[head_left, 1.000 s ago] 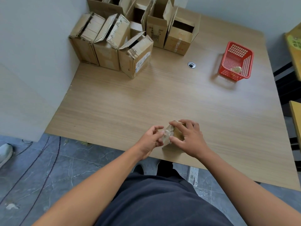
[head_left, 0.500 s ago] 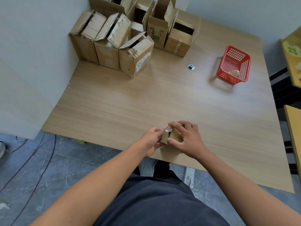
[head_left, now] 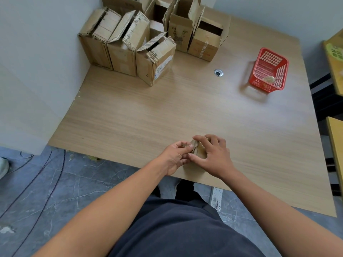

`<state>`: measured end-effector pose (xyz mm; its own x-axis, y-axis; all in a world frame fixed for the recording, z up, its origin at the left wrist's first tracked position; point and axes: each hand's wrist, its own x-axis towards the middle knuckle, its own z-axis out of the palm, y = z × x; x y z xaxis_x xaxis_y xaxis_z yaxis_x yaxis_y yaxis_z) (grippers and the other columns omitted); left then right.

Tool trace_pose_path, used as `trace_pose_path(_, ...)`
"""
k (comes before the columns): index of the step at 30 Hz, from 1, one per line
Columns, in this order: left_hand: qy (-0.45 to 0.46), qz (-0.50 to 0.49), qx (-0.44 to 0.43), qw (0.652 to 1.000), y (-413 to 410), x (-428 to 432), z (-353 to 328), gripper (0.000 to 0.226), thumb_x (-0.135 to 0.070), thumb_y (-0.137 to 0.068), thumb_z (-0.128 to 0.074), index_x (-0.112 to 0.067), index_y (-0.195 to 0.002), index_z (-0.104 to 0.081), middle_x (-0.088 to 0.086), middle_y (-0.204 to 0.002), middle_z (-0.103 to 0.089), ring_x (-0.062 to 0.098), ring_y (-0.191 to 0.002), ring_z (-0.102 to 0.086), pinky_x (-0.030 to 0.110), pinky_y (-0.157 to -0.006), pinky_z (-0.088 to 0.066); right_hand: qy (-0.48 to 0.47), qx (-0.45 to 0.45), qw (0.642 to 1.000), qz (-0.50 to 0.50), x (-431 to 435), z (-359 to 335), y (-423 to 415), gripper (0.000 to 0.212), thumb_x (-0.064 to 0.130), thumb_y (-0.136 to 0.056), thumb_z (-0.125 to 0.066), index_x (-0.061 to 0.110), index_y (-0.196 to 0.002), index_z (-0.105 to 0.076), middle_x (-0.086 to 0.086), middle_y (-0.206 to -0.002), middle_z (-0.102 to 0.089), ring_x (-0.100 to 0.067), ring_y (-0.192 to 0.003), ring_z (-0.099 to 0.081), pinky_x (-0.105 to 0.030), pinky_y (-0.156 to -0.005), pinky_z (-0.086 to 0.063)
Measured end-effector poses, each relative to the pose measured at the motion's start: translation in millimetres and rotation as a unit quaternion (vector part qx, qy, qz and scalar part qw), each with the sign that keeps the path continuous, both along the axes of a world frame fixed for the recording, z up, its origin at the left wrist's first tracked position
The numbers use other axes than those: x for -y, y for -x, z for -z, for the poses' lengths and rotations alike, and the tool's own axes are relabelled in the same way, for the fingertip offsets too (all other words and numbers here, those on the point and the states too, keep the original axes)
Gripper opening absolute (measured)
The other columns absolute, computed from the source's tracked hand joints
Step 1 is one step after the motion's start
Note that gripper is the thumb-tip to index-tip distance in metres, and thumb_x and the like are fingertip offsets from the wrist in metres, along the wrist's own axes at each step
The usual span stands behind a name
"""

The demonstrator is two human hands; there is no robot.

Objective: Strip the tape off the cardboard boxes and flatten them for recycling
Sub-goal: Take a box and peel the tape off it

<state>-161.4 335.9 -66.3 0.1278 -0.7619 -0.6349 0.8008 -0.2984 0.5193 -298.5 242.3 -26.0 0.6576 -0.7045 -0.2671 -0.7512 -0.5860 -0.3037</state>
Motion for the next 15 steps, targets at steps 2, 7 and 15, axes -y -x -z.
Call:
trace_pose_path(2, 0.01, 0.014, -0.01, 1.0, -3, -2, 2, 0.008, -0.007, -0.099, -0.062, -0.014, -0.097, -0.058, 0.001, -0.08, -0.068, 0.011, -0.063, -0.064, 0.025, -0.065, -0.056, 0.007, 0.0, 1.0, -0.002, 0, 1, 1, 0.069, 0.079, -0.073, -0.045, 0.054, -0.137, -0.044, 0.013, -0.137, -0.042, -0.021, -0.134, -0.027, -0.051, -0.101, -0.043)
trace_pose_path(7, -0.016, -0.002, 0.006, 1.0, -3, -9, 16, 0.008, -0.008, -0.105, -0.052, -0.009, -0.097, -0.051, 0.008, -0.08, -0.072, 0.017, -0.067, -0.067, 0.027, -0.064, -0.062, 0.025, 0.012, 1.0, -0.015, -2, 5, 2, 0.057, 0.066, -0.081, -0.057, 0.049, -0.135, -0.052, 0.01, -0.14, -0.044, -0.024, -0.132, -0.029, -0.052, -0.102, -0.043)
trace_pose_path(15, -0.012, 0.034, 0.309, 0.95, 24, 4, 10, 0.02, -0.017, -0.109, -0.039, -0.009, -0.114, -0.056, 0.0, -0.076, -0.059, 0.004, -0.06, -0.055, 0.02, -0.055, -0.046, 0.019, 0.048, 0.999, -0.016, -3, 2, 8, 0.07, 0.074, -0.072, -0.044, 0.046, -0.135, -0.058, 0.01, -0.138, -0.048, -0.024, -0.13, -0.032, -0.051, -0.099, -0.045)
